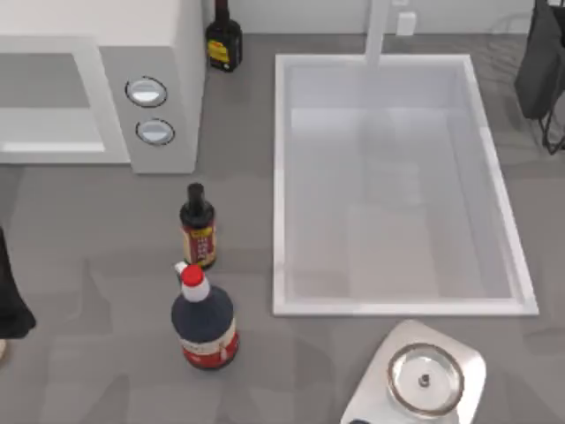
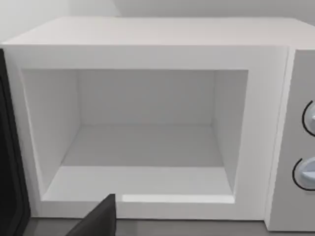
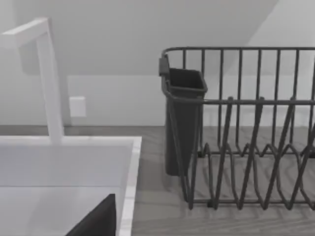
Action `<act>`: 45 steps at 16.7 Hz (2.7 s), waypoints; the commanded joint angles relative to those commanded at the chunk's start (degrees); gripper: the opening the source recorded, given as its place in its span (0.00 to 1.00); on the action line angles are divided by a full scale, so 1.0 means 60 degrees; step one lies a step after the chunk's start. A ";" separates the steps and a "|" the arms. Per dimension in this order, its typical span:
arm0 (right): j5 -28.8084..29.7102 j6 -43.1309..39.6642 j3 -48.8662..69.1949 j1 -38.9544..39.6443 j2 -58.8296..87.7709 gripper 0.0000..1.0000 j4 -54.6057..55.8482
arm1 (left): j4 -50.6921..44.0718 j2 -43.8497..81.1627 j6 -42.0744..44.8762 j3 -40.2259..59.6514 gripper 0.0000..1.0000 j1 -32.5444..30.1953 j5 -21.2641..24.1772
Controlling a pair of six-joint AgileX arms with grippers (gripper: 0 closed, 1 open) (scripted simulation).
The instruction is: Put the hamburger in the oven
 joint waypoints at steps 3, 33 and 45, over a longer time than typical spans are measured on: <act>0.0000 0.0000 0.0000 0.0000 0.0000 1.00 0.0000 | -0.0093 0.0114 0.0113 0.0098 1.00 0.0016 0.0003; 0.0000 0.0000 0.0000 0.0000 0.0000 1.00 0.0000 | -0.8922 1.4834 1.2115 0.8747 1.00 0.1698 -0.0020; 0.0000 0.0000 0.0000 0.0000 0.0000 1.00 0.0000 | -0.5664 1.6517 1.2193 0.7180 1.00 0.1762 -0.0016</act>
